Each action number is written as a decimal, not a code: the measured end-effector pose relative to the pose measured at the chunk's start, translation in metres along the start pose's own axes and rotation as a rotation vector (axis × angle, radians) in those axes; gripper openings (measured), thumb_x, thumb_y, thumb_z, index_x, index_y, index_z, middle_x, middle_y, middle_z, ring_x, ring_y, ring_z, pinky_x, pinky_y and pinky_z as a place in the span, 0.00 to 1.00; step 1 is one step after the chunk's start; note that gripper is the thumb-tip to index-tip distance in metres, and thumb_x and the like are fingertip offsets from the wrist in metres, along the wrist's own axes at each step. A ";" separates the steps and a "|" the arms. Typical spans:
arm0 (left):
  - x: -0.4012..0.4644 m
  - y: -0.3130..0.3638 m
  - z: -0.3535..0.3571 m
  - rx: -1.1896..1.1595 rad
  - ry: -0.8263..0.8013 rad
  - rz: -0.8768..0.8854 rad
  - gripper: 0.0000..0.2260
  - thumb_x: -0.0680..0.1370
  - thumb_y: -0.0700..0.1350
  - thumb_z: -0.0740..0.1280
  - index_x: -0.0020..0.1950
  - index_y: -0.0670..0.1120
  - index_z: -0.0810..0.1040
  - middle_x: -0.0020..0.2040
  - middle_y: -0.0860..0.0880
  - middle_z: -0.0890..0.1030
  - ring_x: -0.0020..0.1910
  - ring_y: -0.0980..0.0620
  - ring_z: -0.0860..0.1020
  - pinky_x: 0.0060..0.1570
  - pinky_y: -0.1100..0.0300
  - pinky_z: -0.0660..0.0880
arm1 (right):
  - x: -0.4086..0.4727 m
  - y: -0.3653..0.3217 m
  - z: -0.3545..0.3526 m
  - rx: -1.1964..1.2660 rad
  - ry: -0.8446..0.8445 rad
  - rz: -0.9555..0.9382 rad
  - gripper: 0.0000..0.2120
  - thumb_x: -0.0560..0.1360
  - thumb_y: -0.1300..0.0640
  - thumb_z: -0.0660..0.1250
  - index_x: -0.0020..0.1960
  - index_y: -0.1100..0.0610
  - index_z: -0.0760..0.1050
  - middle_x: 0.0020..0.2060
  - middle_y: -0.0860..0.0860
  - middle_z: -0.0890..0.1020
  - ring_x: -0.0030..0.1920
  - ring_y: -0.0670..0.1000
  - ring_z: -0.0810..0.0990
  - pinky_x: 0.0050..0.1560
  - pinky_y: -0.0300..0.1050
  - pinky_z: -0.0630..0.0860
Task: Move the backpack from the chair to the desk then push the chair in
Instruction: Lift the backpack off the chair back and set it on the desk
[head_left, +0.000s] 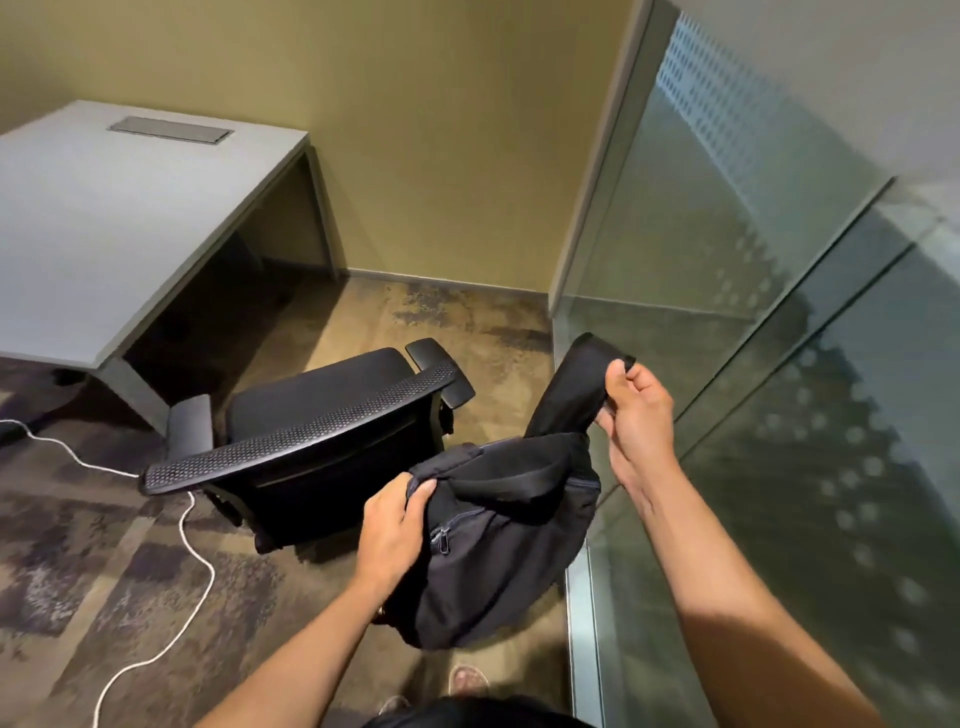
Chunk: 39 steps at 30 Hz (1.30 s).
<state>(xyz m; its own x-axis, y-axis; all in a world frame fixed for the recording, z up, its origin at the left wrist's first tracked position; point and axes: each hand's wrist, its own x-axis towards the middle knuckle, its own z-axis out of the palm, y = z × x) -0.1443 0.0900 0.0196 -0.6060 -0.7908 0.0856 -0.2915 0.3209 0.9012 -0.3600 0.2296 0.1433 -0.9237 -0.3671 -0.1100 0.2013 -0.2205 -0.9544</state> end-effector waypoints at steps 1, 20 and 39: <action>0.000 0.007 0.000 0.004 0.005 0.032 0.18 0.80 0.44 0.66 0.33 0.47 0.63 0.29 0.52 0.69 0.31 0.58 0.68 0.34 0.64 0.65 | 0.003 0.003 -0.005 -0.001 0.019 -0.006 0.17 0.82 0.56 0.63 0.36 0.51 0.63 0.27 0.45 0.68 0.30 0.43 0.65 0.35 0.39 0.68; 0.041 0.087 -0.069 0.077 0.047 0.462 0.18 0.78 0.51 0.61 0.33 0.53 0.57 0.28 0.55 0.60 0.28 0.60 0.64 0.31 0.67 0.60 | -0.030 0.051 -0.043 -0.299 -0.280 -0.197 0.10 0.77 0.64 0.66 0.56 0.54 0.79 0.48 0.41 0.86 0.51 0.39 0.82 0.50 0.33 0.75; 0.148 0.135 -0.010 -0.212 -0.060 0.401 0.25 0.78 0.57 0.61 0.35 0.37 0.63 0.31 0.47 0.64 0.31 0.58 0.60 0.31 0.60 0.58 | 0.042 -0.037 -0.024 -0.452 0.135 -0.549 0.08 0.78 0.53 0.65 0.40 0.47 0.77 0.34 0.41 0.79 0.35 0.33 0.75 0.40 0.31 0.72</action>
<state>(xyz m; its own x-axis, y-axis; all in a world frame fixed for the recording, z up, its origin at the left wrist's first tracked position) -0.2656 0.0108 0.1585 -0.6835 -0.5924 0.4264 0.1289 0.4771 0.8693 -0.4145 0.2441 0.1671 -0.8910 -0.1891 0.4127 -0.4307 0.0651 -0.9001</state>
